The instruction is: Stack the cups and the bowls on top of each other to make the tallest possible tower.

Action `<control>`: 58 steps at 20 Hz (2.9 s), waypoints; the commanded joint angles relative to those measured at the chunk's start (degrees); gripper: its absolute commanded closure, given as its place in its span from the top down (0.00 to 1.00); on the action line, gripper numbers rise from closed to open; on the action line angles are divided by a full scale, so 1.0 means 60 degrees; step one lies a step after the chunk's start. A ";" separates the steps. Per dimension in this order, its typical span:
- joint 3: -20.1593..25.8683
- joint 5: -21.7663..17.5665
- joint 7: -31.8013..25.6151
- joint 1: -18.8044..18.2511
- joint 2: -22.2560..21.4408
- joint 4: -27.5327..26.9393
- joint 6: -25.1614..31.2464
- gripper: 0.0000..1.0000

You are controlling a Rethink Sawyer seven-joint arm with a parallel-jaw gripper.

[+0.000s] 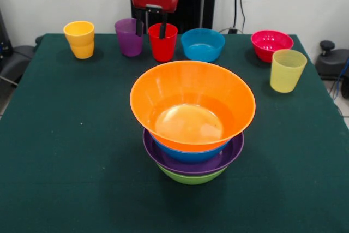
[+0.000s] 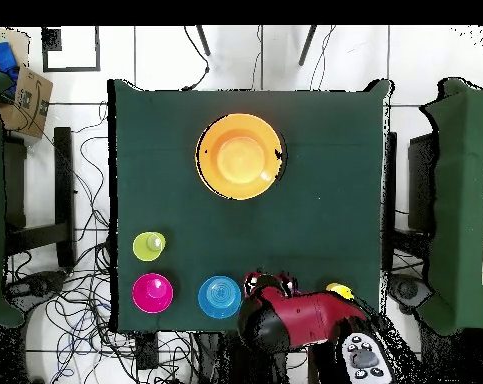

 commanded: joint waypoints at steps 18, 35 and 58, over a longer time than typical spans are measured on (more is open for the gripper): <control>-0.1151 0.0827 0.1859 0.1066 0.1735 0.1225 -0.2800 1.00; -0.1028 -0.0493 0.1037 0.0063 0.2353 0.1860 -0.2718 1.00; -0.0654 -0.0179 0.1289 0.0041 0.1897 0.1751 -0.2841 1.00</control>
